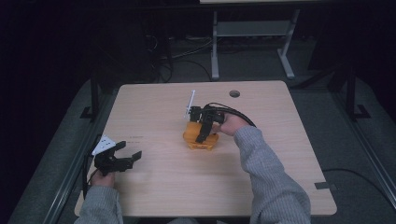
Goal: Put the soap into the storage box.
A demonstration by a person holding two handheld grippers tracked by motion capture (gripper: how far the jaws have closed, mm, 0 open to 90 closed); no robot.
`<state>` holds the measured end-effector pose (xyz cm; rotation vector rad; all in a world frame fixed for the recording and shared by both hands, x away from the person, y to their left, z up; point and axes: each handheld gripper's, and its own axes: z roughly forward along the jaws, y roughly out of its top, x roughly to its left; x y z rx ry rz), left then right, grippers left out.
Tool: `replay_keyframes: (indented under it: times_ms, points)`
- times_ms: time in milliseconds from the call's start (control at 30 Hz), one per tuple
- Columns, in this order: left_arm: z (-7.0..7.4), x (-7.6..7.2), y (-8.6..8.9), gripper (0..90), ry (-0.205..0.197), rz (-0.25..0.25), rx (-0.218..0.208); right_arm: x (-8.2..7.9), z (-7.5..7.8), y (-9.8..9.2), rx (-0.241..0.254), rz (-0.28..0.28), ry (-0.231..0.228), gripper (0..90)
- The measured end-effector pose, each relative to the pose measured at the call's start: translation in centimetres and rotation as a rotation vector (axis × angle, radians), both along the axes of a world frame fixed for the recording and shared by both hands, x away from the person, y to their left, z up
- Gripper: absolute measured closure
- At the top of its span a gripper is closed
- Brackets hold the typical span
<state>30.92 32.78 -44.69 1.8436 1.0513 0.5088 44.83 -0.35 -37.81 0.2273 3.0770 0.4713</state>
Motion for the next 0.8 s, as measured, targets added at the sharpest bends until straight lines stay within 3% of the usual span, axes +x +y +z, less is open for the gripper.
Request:
replay_keyframes:
  times_ms: [800]
  points:
    - [0.06, -0.04, 0.03, 13.8, 0.002, -0.001, 0.002, -0.17, -0.41, 0.54, -0.024, 0.009, -0.022, 21.1]
